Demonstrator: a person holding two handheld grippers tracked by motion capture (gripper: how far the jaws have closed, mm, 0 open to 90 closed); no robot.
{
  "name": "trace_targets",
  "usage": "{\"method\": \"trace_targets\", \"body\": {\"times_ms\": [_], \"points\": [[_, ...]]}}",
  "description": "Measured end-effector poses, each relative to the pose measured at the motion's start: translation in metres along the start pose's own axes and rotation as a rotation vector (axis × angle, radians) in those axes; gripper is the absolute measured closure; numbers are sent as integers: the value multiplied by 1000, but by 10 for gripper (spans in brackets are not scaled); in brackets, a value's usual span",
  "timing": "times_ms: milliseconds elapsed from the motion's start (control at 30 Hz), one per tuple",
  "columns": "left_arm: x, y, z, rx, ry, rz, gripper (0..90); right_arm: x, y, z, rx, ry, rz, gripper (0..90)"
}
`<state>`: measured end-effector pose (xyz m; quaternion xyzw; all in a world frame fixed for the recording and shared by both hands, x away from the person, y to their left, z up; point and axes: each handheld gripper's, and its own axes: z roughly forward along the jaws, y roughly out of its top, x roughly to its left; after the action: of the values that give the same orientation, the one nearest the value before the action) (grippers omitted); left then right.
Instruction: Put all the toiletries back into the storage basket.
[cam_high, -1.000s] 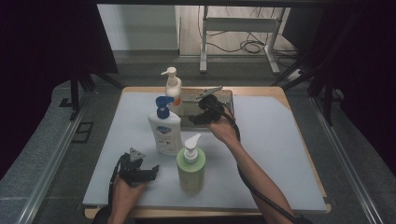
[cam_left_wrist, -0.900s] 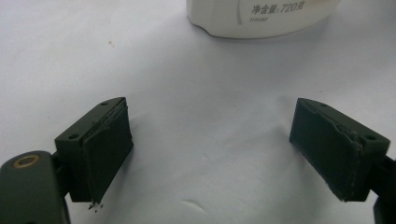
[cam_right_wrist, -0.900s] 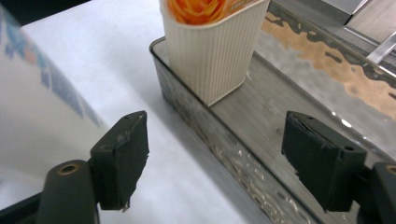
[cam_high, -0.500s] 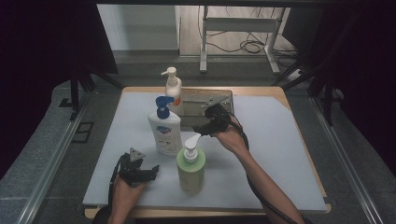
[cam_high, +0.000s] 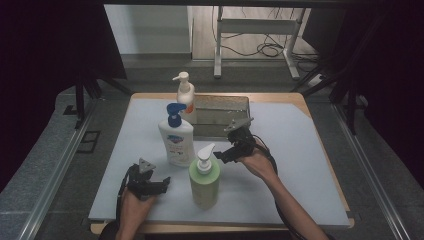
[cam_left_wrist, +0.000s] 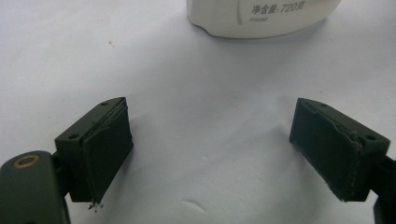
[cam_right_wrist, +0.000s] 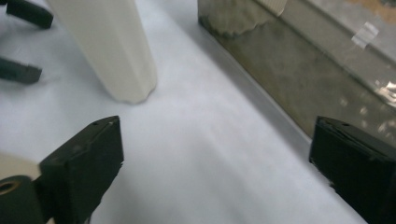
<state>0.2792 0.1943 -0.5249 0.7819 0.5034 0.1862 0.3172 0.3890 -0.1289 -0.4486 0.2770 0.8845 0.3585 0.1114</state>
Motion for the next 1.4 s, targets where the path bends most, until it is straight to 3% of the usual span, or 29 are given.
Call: {"method": "trace_targets", "body": {"times_ms": [167, 633, 967, 1100, 1400], "points": [[0, 0, 0, 0, 0, 0, 123, 5, -13, -5, 4, -17, -23, 0], [0, 0, 0, -2, 1, -2, 123, 18, -44, -16, -20, 6, -44, 0], [0, 0, 0, -3, 1, -3, 123, 29, -63, -22, -54, 56, -36, 0], [0, 0, 0, -3, 1, -3, 123, 31, -69, -26, -77, 101, -3, 0], [0, 0, 0, -3, 1, -2, 123, 47, -76, -31, -70, 152, -29, 0]]}}
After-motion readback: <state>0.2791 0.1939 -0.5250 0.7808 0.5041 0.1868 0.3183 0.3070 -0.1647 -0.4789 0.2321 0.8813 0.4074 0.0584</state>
